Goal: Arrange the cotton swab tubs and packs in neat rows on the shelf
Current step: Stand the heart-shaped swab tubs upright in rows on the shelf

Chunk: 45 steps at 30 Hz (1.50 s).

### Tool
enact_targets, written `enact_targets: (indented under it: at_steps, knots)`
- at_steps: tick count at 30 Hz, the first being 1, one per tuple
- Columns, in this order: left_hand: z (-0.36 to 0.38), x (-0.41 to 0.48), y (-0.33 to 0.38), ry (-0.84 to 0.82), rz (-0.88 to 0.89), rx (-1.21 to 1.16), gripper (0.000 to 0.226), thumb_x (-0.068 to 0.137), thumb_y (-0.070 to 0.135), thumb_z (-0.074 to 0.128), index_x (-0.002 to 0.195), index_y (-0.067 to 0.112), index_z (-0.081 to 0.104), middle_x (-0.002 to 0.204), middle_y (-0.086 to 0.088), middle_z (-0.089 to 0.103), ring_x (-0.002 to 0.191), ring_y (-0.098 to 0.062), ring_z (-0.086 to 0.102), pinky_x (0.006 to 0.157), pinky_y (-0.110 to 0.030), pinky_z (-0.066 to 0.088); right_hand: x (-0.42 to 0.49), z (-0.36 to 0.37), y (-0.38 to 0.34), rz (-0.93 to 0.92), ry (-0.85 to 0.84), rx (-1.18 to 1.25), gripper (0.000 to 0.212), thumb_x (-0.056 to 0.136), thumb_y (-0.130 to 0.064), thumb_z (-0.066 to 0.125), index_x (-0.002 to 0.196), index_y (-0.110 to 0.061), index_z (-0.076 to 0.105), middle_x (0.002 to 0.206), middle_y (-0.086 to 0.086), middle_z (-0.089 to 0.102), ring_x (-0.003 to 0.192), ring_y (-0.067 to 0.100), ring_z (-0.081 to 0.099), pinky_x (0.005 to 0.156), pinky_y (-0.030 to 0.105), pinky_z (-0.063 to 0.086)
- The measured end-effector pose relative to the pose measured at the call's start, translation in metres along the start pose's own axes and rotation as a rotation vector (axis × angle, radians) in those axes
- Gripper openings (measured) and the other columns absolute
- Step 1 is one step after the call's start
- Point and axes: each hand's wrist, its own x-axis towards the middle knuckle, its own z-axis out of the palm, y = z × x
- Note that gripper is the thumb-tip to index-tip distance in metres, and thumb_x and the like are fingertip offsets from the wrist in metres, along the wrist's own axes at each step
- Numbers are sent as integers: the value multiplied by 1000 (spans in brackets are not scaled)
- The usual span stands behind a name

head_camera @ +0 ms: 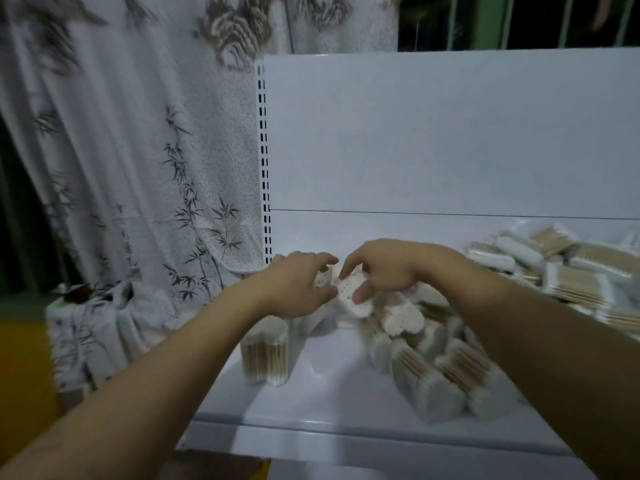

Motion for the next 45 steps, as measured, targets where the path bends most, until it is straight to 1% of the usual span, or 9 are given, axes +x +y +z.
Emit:
enact_targets:
  at_steps: [7,11,17,28,31,33,36,40,45]
  knots:
    - [-6,3,-4,81,-8,-281,85,79,52,72,149,33,26,138,6,50,118,-9,53,92,-22,40,-1,-20,25,36,156,455,36,89,-51,62,97,-17,69,83,-2,76,85,11,70,84,29,48]
    - [-12,15,-13,170,37,-337,87,81,43,75,151,33,24,140,7,49,114,-8,54,85,-19,41,6,-17,18,14,196,554,51,91,-55,55,94,-7,69,77,-1,75,80,11,71,72,27,45]
    - [-24,31,-31,214,17,-390,85,71,41,83,143,38,37,101,18,54,77,1,59,67,-4,40,27,-21,7,34,301,726,31,93,-43,60,101,-14,68,88,4,75,82,13,71,75,29,51]
    - [-19,82,-71,154,-73,-224,72,63,74,70,117,29,56,81,8,57,72,-7,56,62,-28,43,87,-17,7,172,441,877,16,100,-25,51,108,-12,56,96,9,72,74,19,68,74,38,56]
    - [-16,97,-85,147,-98,-208,74,61,77,68,108,23,49,82,4,57,73,-10,54,62,-31,43,92,-15,22,197,455,489,16,96,-10,51,101,-19,64,101,-2,69,88,12,64,71,20,44]
    - [-11,104,-93,91,-78,-210,72,64,74,70,104,19,45,87,3,55,76,-11,51,61,-31,40,89,-2,26,187,267,189,14,93,-21,60,104,-25,68,99,-10,63,95,10,59,72,17,39]
    - [1,111,-102,26,-11,-229,67,69,66,73,109,20,45,97,4,52,81,-11,49,60,-27,37,87,23,24,192,38,-36,30,91,-42,61,118,-30,64,108,-11,54,103,13,53,86,26,43]
    - [10,122,-104,-10,61,-200,58,78,60,68,122,29,49,108,3,50,93,-16,47,65,-25,37,94,31,18,176,109,-189,43,89,-55,56,127,-35,56,134,-4,49,121,20,46,103,38,36]
    - [24,130,-92,-21,18,-26,62,74,67,66,112,19,54,102,-1,48,90,-19,48,71,-30,39,115,29,23,163,79,-283,48,90,-50,55,133,-30,49,130,-2,52,120,21,49,105,40,29]
